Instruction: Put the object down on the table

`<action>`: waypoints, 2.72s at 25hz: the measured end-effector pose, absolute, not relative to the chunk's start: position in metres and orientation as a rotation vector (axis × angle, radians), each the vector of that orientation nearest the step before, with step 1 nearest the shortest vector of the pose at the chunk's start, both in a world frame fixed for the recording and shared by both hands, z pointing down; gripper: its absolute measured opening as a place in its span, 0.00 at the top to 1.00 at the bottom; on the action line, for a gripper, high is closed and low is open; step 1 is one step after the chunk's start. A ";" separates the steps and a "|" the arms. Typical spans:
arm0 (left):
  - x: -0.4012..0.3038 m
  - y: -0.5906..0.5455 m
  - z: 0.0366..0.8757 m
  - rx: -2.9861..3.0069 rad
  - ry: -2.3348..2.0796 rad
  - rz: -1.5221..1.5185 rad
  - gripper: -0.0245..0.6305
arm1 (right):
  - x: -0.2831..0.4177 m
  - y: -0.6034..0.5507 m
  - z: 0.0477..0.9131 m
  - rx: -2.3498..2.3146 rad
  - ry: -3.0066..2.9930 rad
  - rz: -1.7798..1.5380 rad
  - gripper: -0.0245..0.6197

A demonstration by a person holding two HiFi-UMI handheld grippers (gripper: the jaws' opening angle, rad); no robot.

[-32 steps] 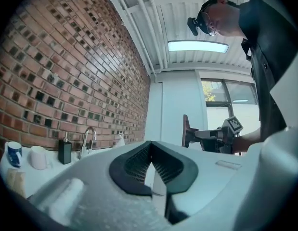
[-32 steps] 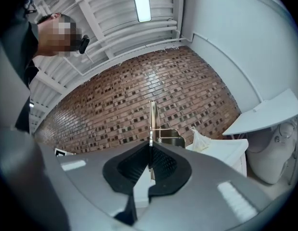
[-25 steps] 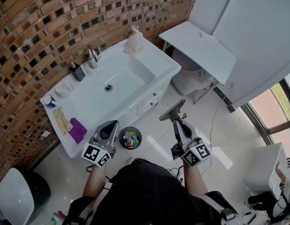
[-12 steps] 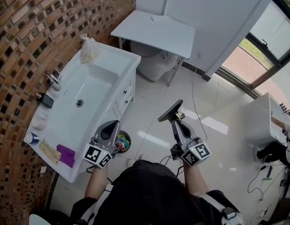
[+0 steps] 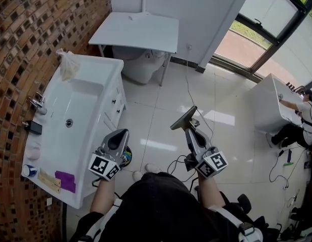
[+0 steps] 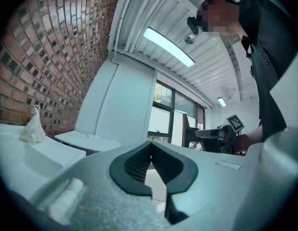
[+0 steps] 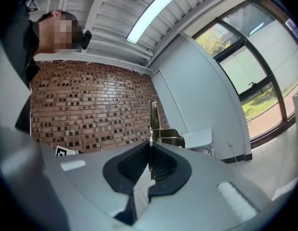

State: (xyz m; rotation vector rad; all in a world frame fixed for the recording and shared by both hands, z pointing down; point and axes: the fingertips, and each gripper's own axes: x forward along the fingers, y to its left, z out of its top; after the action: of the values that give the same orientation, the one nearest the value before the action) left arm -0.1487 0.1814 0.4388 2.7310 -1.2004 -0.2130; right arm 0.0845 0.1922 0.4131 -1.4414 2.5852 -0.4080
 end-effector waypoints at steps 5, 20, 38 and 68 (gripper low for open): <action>-0.126 0.181 0.444 2.757 -1.119 -0.179 0.96 | 0.102 0.207 0.415 -1.501 2.568 -0.391 0.95; -0.094 0.162 0.450 2.689 -1.169 -0.164 0.96 | 0.148 0.188 0.409 -1.484 2.561 -0.345 0.95; 0.030 0.115 0.445 2.742 -1.206 -0.079 0.96 | 0.272 0.130 0.433 -1.451 2.515 -0.414 0.95; -0.022 -0.095 0.458 2.745 -1.141 -0.152 0.96 | 0.223 -0.066 0.431 -1.506 2.515 -0.396 0.95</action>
State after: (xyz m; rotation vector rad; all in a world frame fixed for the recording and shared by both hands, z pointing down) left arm -0.0217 -0.0952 0.4580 2.7448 -1.1412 -0.1519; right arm 0.2228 -0.0658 0.4310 -1.5057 2.5149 -0.3957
